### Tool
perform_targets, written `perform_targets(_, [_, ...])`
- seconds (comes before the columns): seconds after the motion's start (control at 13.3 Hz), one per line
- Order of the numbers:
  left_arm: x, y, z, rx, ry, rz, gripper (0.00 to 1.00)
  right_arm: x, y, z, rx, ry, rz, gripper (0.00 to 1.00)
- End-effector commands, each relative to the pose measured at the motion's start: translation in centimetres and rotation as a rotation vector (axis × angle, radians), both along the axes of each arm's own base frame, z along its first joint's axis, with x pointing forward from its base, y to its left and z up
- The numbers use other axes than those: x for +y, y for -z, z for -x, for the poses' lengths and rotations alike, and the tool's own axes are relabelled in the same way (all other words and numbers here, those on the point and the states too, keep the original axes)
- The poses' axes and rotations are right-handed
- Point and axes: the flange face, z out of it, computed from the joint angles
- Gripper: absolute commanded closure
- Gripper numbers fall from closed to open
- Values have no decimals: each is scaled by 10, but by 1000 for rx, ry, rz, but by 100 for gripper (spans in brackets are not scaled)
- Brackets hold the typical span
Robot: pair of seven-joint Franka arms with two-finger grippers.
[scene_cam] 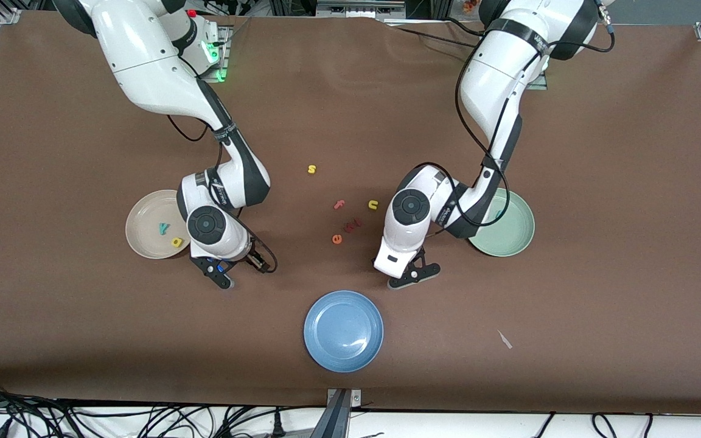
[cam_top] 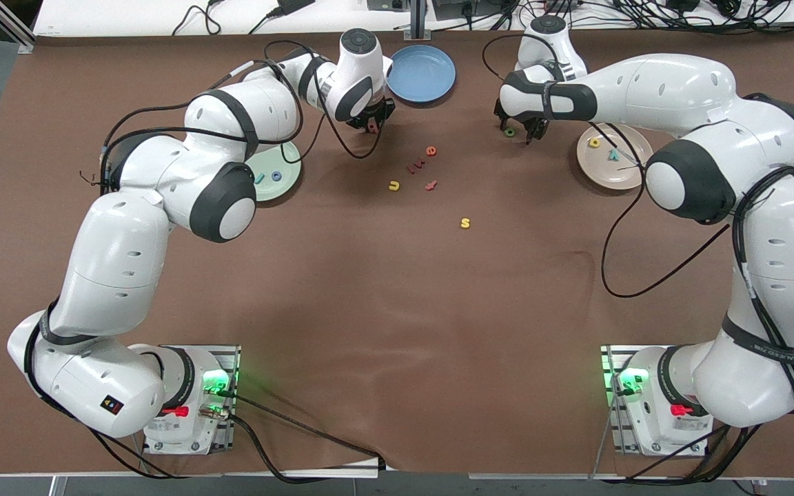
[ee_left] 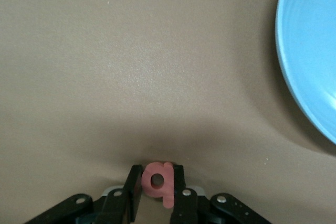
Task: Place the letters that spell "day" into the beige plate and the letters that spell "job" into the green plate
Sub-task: 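Drop the a on the green plate while the right gripper grasps the b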
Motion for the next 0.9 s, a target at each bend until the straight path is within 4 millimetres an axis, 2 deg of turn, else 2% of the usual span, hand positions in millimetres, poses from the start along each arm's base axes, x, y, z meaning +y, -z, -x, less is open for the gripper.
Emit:
perform_targets(0.0, [3,-21,-9,-32,13,-16,100,7,1,-5,-15,6,3,31])
perform_targets(0.23, [25,-61,-10,16,70,-99,100,7,0,-6,-21,5,-2,47])
perform_targets(0.3, [35,-79,-13,32,76,-112,100,8,0,-6,-22,6,-3,52])
perform_targets(0.53, [78,-128,-13,134,166,-159,100,9,0,-5,-18,15,-13,61])
perform_targets(0.68, [127,-153,-5,162,241,-159,100,9,0,-5,-21,16,-15,65])
perform_targets(0.75, [157,-164,-1,180,309,-158,100,10,0,-6,-26,16,-19,69])
perform_targets(0.83, [178,-168,9,205,356,-160,100,10,-1,-6,-29,16,-20,70])
